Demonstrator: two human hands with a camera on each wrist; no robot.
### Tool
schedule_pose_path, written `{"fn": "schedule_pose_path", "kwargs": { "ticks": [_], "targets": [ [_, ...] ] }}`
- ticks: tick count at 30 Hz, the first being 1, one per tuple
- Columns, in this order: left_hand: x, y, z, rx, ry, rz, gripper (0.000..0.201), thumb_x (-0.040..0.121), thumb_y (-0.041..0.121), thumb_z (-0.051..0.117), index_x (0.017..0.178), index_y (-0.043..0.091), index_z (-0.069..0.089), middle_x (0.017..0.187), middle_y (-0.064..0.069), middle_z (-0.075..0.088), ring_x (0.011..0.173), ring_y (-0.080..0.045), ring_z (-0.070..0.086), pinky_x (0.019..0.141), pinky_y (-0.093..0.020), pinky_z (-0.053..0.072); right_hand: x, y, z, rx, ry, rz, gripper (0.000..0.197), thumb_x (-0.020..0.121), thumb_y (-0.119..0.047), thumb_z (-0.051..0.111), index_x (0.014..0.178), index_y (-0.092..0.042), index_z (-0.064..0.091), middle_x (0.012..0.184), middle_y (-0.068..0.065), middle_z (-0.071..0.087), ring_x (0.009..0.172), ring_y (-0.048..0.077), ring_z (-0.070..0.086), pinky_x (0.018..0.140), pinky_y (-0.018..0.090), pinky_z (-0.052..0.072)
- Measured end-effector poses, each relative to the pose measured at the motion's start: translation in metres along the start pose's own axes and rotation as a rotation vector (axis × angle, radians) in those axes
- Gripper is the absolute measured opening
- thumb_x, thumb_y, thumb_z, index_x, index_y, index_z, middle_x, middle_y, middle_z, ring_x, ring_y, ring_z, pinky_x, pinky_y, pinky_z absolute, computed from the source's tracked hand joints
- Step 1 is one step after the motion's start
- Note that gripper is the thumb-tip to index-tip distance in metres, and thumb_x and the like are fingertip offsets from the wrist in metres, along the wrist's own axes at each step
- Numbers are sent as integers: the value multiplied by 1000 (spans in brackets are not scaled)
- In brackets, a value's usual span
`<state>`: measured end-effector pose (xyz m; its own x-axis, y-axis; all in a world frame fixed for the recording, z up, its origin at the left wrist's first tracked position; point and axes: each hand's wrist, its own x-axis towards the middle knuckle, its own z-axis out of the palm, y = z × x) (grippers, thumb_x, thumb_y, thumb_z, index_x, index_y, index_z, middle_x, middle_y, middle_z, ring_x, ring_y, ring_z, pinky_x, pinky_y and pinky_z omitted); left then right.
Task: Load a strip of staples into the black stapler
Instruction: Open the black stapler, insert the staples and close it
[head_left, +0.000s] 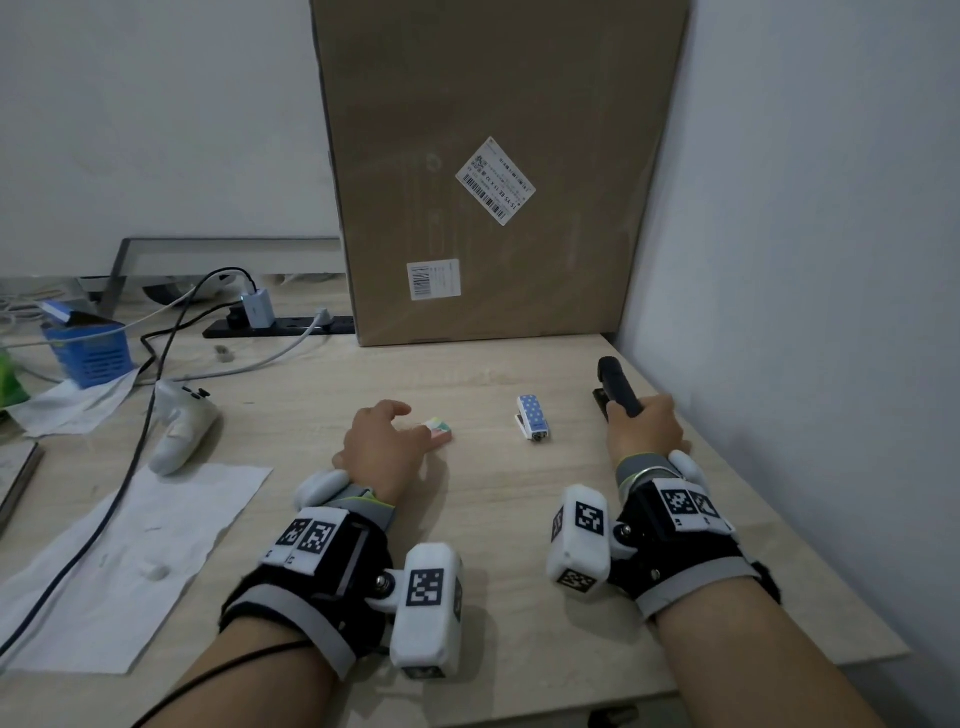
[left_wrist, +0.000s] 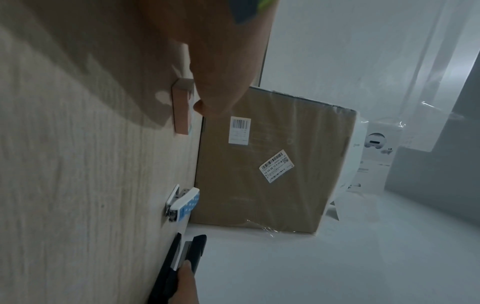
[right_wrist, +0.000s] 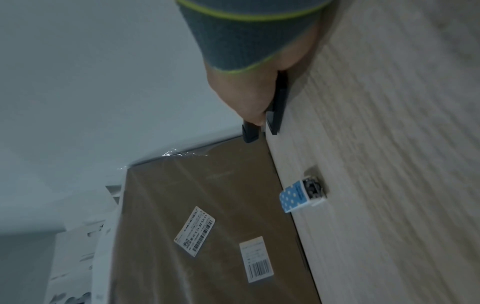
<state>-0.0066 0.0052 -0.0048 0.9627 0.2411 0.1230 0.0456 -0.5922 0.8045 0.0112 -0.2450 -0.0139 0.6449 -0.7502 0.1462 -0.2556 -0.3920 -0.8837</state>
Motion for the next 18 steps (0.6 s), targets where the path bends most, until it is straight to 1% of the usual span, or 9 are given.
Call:
{"fn": "schedule_pose_path", "kwargs": {
  "ticks": [3,6,10,12,13,14,15,17,18],
  "targets": [
    [0,-2,1,19,-38,16,48,76,39,65,119,19,60,131,-5,58,117,-28,55,101,-40,35,3,3,3,-16,-30,-5,20,83,-26,61,89,-10,50,88,15,65,90,36,58,104,51,33],
    [1,-2,2,19,-42,40,46,79,35,67,121,15,60,129,-6,60,118,-27,55,95,-36,34,8,6,4,-48,-37,-14,20,81,-31,61,84,-16,47,96,13,65,94,36,58,103,53,34],
    [-1,-2,1,19,-39,51,45,80,35,68,120,15,60,126,-7,62,117,-26,55,87,-30,31,14,8,-3,-127,-46,-38,18,79,-37,62,79,-23,51,90,7,65,98,33,57,101,49,29],
    [-1,-2,1,35,-35,47,45,81,38,67,120,17,60,125,-6,63,117,-25,55,85,-30,29,12,7,-7,-170,-46,-40,23,77,-40,65,90,-23,55,102,7,64,115,33,50,104,49,27],
    [0,-1,2,51,-35,41,45,81,40,66,120,18,60,125,-5,63,118,-25,55,86,-31,29,10,5,-9,-187,-33,-45,34,76,-40,68,102,-21,56,113,8,62,125,32,42,106,50,26],
    [1,-2,2,67,-34,38,45,80,43,65,119,20,60,125,-3,63,117,-25,55,90,-34,31,8,4,-11,-187,5,-72,45,75,-39,69,113,-18,54,124,9,57,132,32,33,108,51,26],
    [2,-2,3,79,-37,34,46,80,46,64,119,22,60,124,-2,63,117,-24,55,95,-36,32,5,1,-13,-149,64,-135,50,76,-35,70,118,-15,53,130,10,54,134,32,30,107,50,29],
    [4,-3,6,104,-57,29,45,80,48,62,118,25,60,124,0,63,116,-24,56,102,-41,34,-1,-6,-13,24,149,-353,39,78,-22,68,114,-10,56,124,14,57,123,35,42,97,45,37],
    [5,-4,7,118,-68,31,44,81,48,61,119,26,59,125,1,63,117,-25,55,103,-42,33,-5,-9,-11,109,118,-459,31,79,-16,67,108,-9,59,116,15,60,112,35,50,91,42,40]
  ]
}}
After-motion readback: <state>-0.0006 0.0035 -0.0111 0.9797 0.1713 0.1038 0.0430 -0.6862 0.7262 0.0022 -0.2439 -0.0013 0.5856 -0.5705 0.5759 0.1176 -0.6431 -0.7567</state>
